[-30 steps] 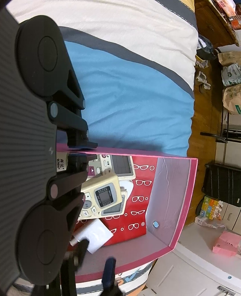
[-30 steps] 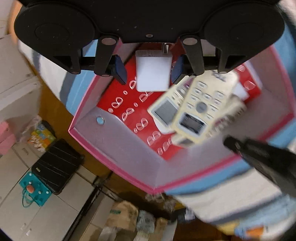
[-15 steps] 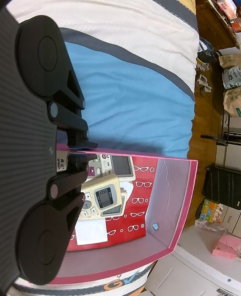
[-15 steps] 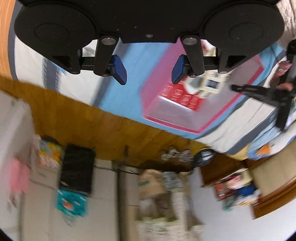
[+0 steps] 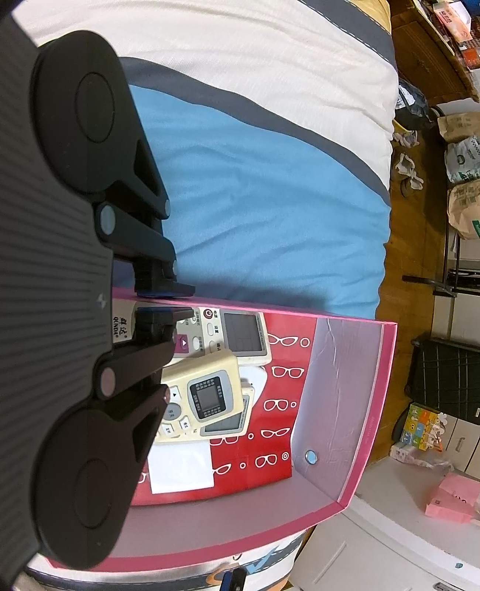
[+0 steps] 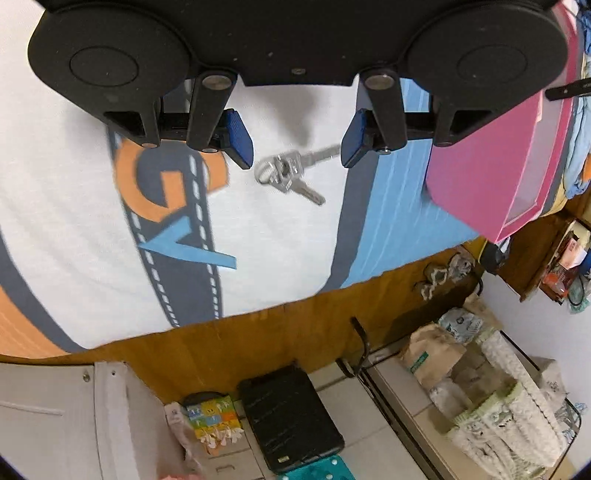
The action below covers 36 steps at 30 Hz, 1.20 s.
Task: Organize rigid objects
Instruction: 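Move the right tool to the silver keys and pinch them, then carry the silver keys with the right tool and release them into the box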
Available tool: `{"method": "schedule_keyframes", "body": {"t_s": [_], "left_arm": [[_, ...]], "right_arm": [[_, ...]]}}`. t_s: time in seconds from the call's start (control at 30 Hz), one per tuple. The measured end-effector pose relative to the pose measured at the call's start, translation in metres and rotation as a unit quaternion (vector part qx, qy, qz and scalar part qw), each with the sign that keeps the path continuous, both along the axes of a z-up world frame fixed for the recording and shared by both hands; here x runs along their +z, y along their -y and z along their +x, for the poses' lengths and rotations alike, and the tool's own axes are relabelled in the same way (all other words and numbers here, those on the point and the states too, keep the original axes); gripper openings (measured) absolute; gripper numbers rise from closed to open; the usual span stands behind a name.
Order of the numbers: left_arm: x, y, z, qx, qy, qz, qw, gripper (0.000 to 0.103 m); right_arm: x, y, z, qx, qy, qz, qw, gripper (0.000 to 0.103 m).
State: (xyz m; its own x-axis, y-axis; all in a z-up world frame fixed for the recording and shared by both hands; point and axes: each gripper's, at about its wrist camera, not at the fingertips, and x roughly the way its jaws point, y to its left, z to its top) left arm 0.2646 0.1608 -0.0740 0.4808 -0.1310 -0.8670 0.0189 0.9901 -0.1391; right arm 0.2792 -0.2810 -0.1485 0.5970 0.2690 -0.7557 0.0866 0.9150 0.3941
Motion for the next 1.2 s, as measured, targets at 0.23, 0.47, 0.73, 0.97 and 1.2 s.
{"method": "schedule_keyframes", "body": {"t_s": [0.23, 0.47, 0.73, 0.97, 1.2], "left_arm": [[-0.002, 0.002, 0.002, -0.004, -0.002, 0.006, 1.0000, 0.004], [-0.005, 0.002, 0.003, -0.006, -0.001, 0.005, 1.0000, 0.004], [-0.006, 0.001, 0.003, -0.006, -0.001, 0.006, 1.0000, 0.004], [-0.007, 0.002, 0.003, -0.005, -0.002, 0.005, 1.0000, 0.004], [-0.010, 0.000, 0.003, 0.008, -0.007, -0.001, 0.9999, 0.004]], "right_arm": [[-0.027, -0.023, 0.019, -0.050, 0.003, -0.073, 0.996, 0.065], [-0.026, -0.047, 0.025, -0.022, 0.028, -0.167, 0.985, 0.022], [0.001, -0.024, 0.002, -0.043, 0.058, -0.054, 0.996, 0.004], [0.043, -0.046, -0.024, -0.005, 0.128, -0.024, 0.991, 0.004], [0.092, -0.072, -0.052, 0.078, 0.238, 0.018, 0.968, 0.004]]}}
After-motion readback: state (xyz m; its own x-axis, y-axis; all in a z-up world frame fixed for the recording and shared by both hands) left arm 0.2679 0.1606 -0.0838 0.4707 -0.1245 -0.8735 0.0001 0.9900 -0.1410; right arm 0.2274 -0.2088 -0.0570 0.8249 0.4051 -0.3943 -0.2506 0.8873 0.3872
